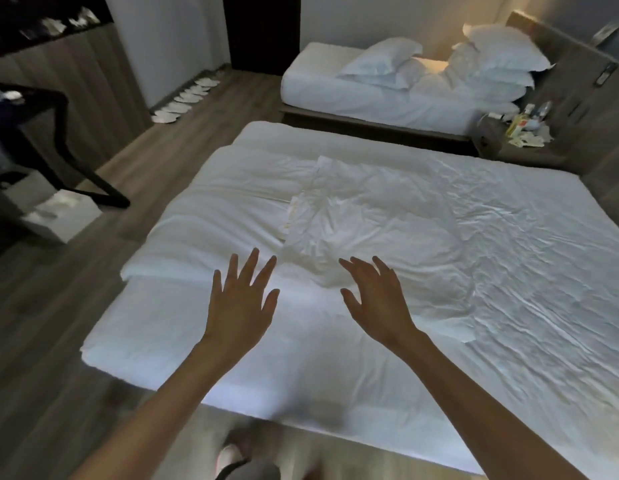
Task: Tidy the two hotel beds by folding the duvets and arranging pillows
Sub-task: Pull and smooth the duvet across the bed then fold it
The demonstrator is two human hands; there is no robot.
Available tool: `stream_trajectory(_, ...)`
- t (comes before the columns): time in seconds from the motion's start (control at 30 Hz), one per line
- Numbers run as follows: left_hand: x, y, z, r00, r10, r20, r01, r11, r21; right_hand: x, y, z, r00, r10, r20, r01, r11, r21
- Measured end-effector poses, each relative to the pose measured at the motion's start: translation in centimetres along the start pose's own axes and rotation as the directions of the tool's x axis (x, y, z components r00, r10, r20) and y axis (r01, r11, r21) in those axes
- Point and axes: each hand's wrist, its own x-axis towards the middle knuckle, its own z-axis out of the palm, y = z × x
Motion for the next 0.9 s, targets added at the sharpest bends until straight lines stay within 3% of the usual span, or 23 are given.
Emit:
stream_trajectory(0.37, -3.3, -17.1, -7.5, 0.969, -0.211, -0.127, 0.22, 0.974, 0.056, 6.8, -17.6, 6.0, 0.958, -0.285, 0.041, 0.287, 0.958, -0.029)
stream_trajectory(0.63, -3.7, -35.0, -12.6, 0.963, -0.247, -0.104, 0.25, 0.968, 0.021, 13.1, -34.6, 13.6, 0.936, -0.351, 0.015, 0.351, 0.935, -0.047)
stream_trajectory(0.9, -1.4, -47.4, -15.1, 0.965, -0.25, -0.08, 0.253, 0.967, 0.027, 18.9, -46.3, 18.2, 0.926, -0.377, -0.013, 0.376, 0.926, -0.041)
